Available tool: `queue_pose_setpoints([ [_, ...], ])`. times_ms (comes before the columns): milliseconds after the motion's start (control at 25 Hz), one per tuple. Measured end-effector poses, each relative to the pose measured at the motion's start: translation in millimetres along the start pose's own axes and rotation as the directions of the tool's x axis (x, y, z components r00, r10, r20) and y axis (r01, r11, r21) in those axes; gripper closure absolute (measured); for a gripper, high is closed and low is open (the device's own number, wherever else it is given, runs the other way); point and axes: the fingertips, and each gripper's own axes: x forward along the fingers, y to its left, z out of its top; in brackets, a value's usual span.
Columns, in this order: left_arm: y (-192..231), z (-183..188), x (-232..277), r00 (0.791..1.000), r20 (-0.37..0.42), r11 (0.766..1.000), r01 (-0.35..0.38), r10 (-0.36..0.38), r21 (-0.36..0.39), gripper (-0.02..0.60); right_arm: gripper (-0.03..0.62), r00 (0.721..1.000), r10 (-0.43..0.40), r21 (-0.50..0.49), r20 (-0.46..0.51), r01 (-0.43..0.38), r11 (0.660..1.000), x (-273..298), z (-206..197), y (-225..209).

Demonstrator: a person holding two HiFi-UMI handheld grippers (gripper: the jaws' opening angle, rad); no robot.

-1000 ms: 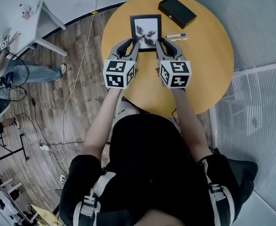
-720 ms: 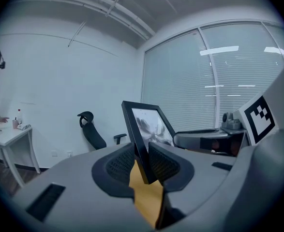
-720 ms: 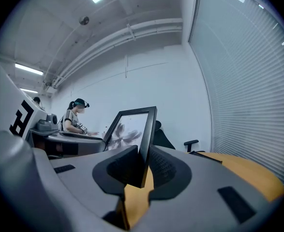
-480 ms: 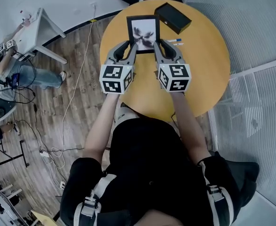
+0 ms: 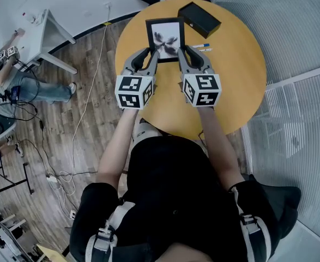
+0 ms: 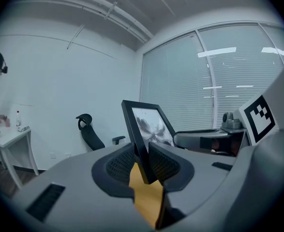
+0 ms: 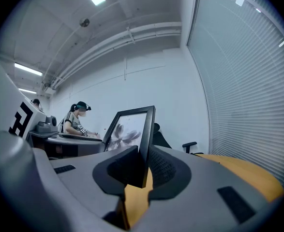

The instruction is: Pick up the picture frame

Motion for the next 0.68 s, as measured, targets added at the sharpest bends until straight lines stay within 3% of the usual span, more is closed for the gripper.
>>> queue_pose_setpoints([
  [680,9,-13,15,1.0,-0.018,1.0,-0.004,0.004,0.0,0.477,0.508,1.0,0.01,0.002,-0.016,-0.01,1.0,17,-15,-7],
])
